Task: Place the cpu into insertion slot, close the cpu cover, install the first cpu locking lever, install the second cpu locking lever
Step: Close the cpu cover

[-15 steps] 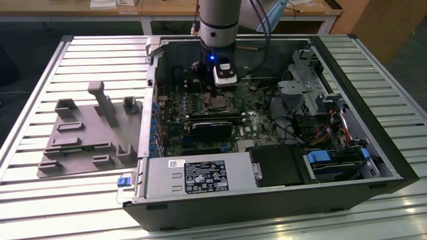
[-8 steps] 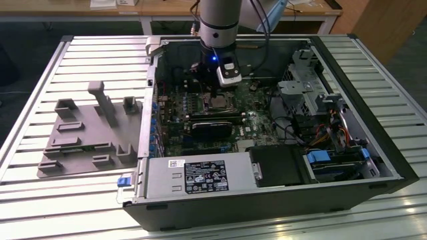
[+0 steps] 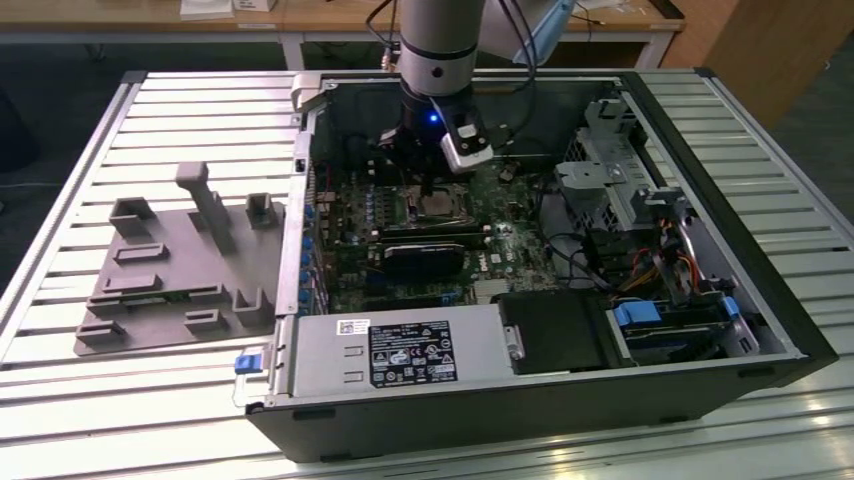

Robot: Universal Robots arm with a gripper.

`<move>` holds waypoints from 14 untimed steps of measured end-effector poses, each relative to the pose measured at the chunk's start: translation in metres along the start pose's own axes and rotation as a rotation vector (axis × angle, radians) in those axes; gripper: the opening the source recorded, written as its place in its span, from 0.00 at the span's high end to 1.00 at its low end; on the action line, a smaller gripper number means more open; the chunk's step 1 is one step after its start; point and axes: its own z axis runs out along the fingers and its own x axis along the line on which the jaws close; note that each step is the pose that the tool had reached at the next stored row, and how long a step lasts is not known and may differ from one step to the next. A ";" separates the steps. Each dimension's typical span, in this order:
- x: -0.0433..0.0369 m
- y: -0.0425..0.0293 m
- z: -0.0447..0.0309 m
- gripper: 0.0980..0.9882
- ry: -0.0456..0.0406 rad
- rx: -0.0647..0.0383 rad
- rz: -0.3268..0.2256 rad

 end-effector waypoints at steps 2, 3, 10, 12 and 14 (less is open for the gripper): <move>0.0001 0.0000 0.0003 1.00 -0.0005 0.000 -0.022; 0.0003 -0.0001 0.0005 1.00 -0.0021 0.000 -0.028; 0.0028 -0.0006 0.0027 1.00 -0.0147 -0.002 -0.017; 0.0029 -0.0007 0.0035 1.00 -0.0156 -0.001 -0.001; 0.0034 -0.0010 0.0043 1.00 -0.0162 -0.001 0.011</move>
